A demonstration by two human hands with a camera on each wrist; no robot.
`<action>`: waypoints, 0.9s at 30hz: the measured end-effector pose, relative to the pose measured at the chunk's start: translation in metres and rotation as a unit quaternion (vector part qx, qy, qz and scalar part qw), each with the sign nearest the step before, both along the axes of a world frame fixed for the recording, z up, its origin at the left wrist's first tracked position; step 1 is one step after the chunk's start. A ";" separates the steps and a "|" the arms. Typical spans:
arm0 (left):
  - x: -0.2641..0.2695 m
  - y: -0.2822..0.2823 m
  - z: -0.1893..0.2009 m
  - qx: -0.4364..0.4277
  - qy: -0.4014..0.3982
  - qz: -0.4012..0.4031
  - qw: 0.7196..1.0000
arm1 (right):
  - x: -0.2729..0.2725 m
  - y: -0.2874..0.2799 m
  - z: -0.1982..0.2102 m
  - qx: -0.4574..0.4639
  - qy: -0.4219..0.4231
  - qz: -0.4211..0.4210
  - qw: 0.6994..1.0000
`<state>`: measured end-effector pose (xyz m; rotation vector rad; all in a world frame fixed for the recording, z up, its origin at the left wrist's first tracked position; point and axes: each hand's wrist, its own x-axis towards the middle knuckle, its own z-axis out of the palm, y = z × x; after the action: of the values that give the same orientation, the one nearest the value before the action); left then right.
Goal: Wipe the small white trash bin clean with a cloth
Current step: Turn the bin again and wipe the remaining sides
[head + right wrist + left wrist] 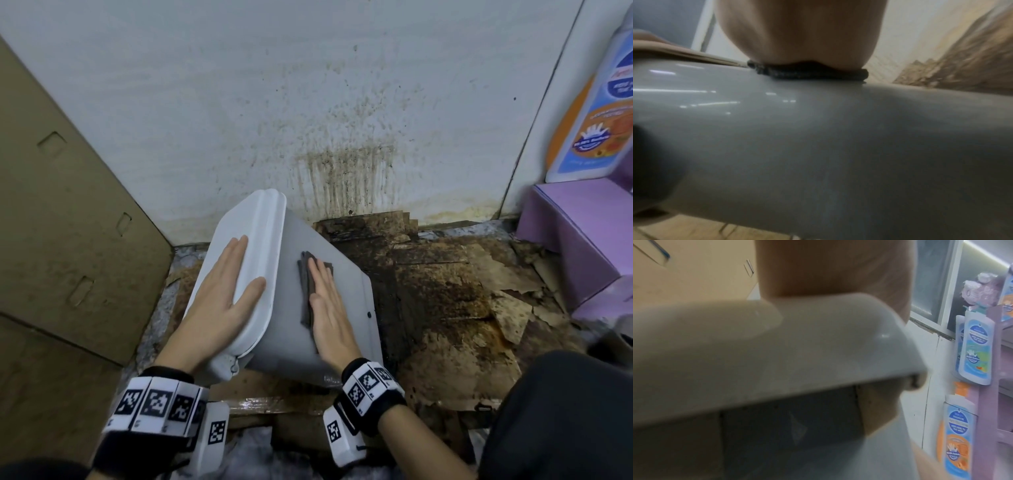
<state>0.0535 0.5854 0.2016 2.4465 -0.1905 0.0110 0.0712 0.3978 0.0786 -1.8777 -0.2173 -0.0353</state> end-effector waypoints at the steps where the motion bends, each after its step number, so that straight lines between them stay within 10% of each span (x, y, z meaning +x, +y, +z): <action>1: 0.000 0.002 -0.001 -0.002 0.000 0.003 1.000 | -0.002 -0.006 -0.011 -0.005 0.014 -0.011 1.000; 14: -0.001 -0.012 0.003 0.008 -0.010 -0.004 1.000 | -0.019 -0.027 -0.063 0.031 0.176 -0.171 0.969; 27: 0.002 -0.010 0.000 0.010 -0.017 0.000 1.000 | -0.056 0.032 0.024 0.012 -0.059 -0.077 0.995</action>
<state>0.0554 0.5753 0.2011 2.4669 -0.2062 0.0517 0.0151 0.4296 0.1023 -1.8665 -0.1507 -0.2538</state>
